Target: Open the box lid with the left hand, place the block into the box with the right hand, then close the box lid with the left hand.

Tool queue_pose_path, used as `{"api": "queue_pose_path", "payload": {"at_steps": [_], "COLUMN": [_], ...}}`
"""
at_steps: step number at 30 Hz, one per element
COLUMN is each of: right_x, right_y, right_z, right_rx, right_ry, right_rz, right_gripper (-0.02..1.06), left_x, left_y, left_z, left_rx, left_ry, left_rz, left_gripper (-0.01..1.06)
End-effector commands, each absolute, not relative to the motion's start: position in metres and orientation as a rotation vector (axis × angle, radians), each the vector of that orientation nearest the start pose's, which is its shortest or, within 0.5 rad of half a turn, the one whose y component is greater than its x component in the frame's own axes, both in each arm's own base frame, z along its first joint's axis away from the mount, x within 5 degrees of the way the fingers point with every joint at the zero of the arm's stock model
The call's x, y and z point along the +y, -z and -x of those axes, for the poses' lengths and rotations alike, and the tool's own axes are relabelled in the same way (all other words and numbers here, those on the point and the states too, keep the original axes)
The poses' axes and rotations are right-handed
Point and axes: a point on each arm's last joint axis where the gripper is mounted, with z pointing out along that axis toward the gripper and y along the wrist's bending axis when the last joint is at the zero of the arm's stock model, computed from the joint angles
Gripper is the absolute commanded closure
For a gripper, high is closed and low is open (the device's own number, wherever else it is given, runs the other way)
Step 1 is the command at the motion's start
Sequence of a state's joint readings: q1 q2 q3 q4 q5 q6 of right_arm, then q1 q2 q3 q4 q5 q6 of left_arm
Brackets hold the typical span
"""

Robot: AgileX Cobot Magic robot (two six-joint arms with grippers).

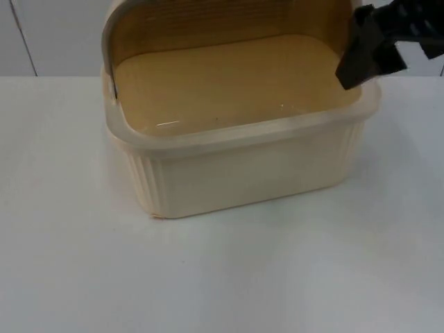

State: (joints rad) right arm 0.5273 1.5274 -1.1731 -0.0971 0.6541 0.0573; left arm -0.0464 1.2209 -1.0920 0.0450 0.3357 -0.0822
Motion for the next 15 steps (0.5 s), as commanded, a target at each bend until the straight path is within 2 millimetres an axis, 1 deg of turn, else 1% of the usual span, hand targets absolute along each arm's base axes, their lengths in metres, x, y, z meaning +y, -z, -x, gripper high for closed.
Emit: {"api": "queue_pose_path", "payload": {"at_steps": [1,2,6,7,10,11,12,15], "right_x": [0.150,0.150,0.131,0.131,0.117,0.117,0.109,0.098], "right_y": [-0.300,-0.300,-0.310,-0.310,-0.318,-0.318,-0.323,-0.334], "right_z": [-0.264,-0.264,-0.231,-0.231,-0.206,-0.206,-0.194,-0.176], "right_rx": [2.373,2.373,2.307,2.307,2.240,2.240,2.193,2.107], "right_ry": [-0.159,-0.159,-0.202,-0.202,-0.236,-0.236,-0.246,-0.261], "right_rz": [0.642,0.642,0.583,0.583,0.541,0.541,0.534,0.514], "right_gripper": [0.00,0.00,0.00,0.00,0.00,0.00,0.00,0.00], "left_x": [-0.012,-0.012,-0.012,-0.012,-0.012,-0.012,-0.012,-0.012], "left_y": [-0.381,-0.381,-0.381,-0.381,-0.381,-0.381,-0.381,-0.381], "left_z": [-0.274,-0.274,-0.274,-0.274,-0.274,-0.274,-0.274,-0.274], "left_rx": [1.945,1.945,1.945,1.945,1.945,1.945,1.945,1.945], "left_ry": [0.057,0.057,0.057,0.057,0.057,0.057,0.057,0.057], "left_rz": [0.017,0.017,0.017,0.017,0.017,0.017,0.017,0.017], "left_gripper": [0.01,0.01,0.01,0.01,0.01,0.01,0.01,0.01]}}
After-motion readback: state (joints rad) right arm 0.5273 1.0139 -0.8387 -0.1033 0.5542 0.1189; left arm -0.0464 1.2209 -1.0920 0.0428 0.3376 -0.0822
